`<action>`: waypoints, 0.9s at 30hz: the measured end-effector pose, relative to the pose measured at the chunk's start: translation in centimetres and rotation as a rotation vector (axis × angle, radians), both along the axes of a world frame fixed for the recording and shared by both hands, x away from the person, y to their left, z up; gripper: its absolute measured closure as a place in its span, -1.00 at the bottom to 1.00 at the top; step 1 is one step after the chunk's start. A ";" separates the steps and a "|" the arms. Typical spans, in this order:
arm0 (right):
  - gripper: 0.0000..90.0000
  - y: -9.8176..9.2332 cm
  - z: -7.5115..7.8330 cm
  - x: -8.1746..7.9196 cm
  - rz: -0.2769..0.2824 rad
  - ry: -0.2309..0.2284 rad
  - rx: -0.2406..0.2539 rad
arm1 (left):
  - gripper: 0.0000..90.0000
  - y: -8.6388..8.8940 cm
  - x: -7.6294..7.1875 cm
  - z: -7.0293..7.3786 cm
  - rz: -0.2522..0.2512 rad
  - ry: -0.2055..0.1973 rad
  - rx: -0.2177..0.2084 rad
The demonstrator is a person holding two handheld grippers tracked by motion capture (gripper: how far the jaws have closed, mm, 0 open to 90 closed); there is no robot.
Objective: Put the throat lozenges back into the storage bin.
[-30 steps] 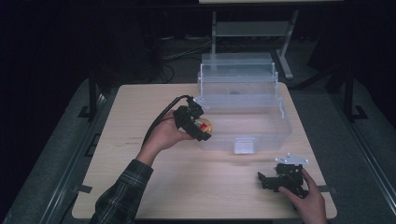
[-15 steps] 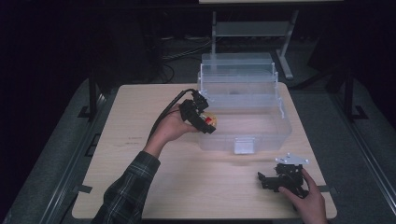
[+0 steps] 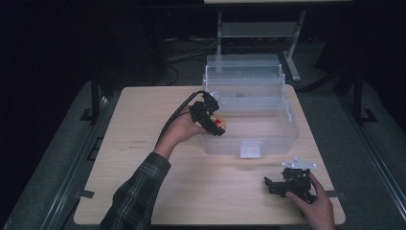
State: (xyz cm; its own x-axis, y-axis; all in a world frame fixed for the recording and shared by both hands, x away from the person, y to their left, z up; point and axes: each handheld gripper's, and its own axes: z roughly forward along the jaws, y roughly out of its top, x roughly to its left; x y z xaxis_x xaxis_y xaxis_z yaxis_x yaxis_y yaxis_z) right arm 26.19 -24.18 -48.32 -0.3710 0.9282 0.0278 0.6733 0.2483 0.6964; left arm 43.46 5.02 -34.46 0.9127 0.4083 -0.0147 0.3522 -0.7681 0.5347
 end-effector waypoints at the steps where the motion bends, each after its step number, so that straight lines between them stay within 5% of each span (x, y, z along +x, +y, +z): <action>1: -1.00 0.0 0.0 0.0 0.000 0.000 0.000 | -0.57 0.0 0.0 -0.1 -0.001 0.001 0.002; 27: -1.00 0.0 0.0 0.0 -0.001 0.000 0.000 | -0.60 0.3 -0.1 0.2 -0.003 -0.013 -0.007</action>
State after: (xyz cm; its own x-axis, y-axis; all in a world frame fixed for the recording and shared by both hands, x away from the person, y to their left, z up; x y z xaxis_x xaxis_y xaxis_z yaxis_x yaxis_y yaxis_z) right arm 26.17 -24.17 -48.31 -0.3705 0.9284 0.0275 0.6737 0.2482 0.6960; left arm 43.35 5.35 -34.22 0.9140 0.4057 -0.0054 0.3430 -0.7654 0.5445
